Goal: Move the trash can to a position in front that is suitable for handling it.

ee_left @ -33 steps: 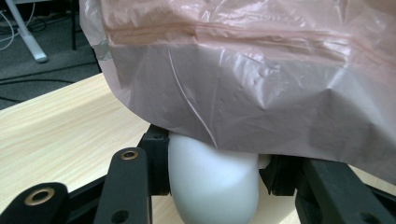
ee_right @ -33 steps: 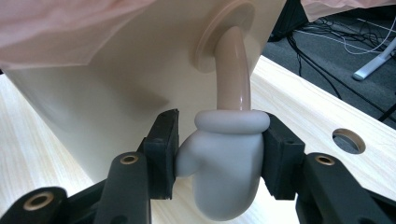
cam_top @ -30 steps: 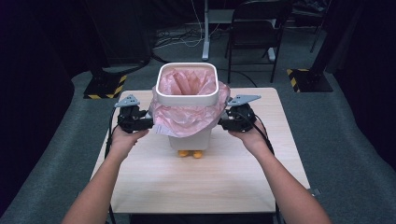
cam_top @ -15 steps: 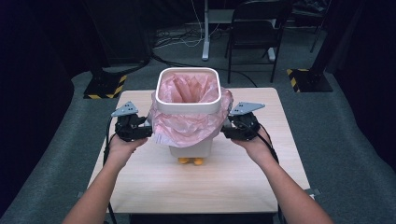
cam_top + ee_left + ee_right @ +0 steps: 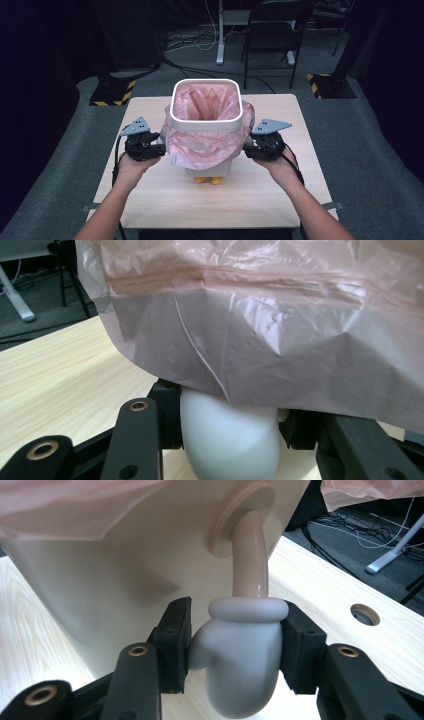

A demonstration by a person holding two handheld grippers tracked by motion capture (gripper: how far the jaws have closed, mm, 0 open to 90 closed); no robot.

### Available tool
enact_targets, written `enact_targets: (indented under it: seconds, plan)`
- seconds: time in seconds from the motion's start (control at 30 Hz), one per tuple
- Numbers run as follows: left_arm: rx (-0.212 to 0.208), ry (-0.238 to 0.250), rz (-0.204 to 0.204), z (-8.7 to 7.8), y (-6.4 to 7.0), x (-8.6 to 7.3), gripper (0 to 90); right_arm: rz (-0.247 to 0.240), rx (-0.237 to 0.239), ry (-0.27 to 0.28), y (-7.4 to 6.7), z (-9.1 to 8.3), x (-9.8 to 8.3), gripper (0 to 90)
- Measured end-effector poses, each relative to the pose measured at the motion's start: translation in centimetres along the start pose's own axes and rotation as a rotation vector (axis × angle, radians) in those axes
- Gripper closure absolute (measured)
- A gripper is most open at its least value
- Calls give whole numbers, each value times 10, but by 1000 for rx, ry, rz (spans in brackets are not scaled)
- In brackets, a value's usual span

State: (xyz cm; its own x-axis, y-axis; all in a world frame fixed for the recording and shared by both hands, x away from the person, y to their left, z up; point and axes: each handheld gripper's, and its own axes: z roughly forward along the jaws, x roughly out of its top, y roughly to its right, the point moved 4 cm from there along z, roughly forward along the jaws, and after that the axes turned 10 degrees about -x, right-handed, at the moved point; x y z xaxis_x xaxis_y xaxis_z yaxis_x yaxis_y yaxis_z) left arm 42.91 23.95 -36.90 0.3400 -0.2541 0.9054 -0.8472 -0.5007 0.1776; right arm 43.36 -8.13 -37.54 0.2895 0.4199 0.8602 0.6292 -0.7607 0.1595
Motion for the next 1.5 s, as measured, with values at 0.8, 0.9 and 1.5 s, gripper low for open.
enact_targets:
  seconds: [0.8,0.9,1.5]
  plan:
    - [-17,29,15,-5,34,-21,538,-26,-26,23,-19,-33,-19,524]
    - [-18,32,12,-5,37,-26,538,-38,-32,25,-22,-34,-23,524]
    - [-39,13,19,-6,48,-45,535,-46,7,25,-32,-42,-42,519]
